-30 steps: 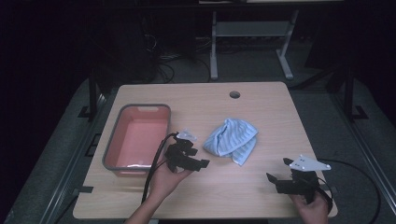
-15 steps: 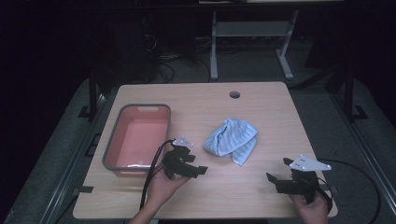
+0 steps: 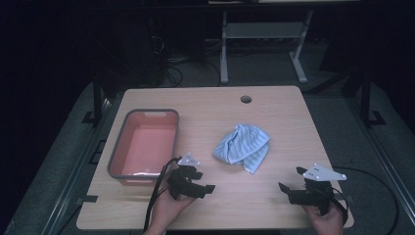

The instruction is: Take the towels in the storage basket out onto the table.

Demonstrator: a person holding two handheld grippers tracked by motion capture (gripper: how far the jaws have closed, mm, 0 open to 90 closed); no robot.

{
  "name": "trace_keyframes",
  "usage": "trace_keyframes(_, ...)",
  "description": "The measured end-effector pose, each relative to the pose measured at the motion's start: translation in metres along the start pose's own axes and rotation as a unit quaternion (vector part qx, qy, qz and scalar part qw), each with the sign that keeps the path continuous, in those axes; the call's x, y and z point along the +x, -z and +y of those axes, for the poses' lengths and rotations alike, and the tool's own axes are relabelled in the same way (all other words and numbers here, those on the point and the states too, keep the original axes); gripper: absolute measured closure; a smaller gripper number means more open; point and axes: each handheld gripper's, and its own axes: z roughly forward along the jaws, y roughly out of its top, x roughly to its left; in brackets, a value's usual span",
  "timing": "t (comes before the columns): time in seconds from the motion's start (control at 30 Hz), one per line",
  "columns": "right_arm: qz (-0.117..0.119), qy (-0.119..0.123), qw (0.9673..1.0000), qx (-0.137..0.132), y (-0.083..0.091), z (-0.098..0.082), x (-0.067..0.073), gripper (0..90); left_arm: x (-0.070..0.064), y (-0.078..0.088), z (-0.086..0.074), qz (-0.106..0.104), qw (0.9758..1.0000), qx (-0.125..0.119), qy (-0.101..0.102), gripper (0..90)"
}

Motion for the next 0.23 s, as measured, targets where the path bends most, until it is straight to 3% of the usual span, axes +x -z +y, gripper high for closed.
trace_keyframes(0.23,0.0,0.001,0.9999,-0.011,0.0081,-0.0037,0.0036,14.2,-0.0076,-0.0052,-0.0092,0.008,0.9998,-0.002,-0.016,28.7)
